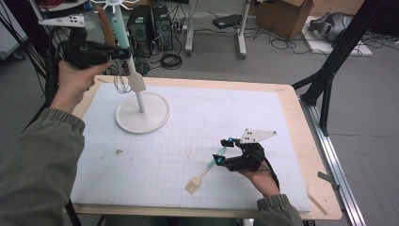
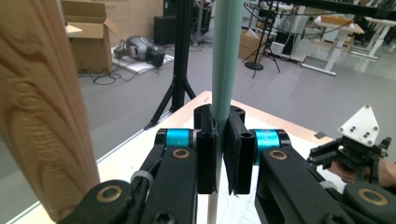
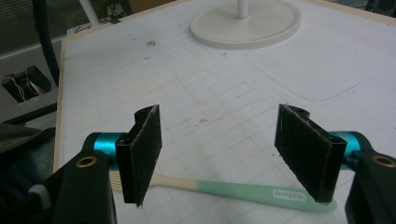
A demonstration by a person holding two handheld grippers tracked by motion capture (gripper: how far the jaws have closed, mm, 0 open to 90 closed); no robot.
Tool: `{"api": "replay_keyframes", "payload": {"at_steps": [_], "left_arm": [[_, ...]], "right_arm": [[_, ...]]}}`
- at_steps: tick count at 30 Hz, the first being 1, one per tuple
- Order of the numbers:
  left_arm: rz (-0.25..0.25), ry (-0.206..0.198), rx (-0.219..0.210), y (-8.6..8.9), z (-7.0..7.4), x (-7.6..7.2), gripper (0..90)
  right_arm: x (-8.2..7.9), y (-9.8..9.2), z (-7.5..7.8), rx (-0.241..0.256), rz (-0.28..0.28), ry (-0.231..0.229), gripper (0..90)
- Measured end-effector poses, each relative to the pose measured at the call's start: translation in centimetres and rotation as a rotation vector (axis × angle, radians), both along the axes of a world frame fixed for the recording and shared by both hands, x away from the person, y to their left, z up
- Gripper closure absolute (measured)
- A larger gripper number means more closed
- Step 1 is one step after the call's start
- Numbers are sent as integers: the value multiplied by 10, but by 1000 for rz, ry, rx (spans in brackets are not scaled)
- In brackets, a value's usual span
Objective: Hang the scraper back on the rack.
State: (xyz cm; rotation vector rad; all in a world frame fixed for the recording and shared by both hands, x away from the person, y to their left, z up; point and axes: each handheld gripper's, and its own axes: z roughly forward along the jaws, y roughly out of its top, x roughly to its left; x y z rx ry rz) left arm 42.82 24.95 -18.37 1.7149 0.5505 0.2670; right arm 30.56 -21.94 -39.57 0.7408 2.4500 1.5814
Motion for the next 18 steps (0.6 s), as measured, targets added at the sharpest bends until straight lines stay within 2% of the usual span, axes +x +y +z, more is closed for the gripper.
{"api": "replay_keyframes", "payload": {"at_steps": [5,9,15,18], "left_arm": [[10,2,5,1,8,2,837],[10,9,9,-1,10,5,837],[16,25,-12,0,7,11,836],[11,27,-42,2,7,12,836]], "right_arm": [[1,2,-1,-6,5,-1,310],[1,2,-1,-5,8,1,310],[0,1,0,0,8,2,310],[0,1,0,2,11,-1,310]]}}
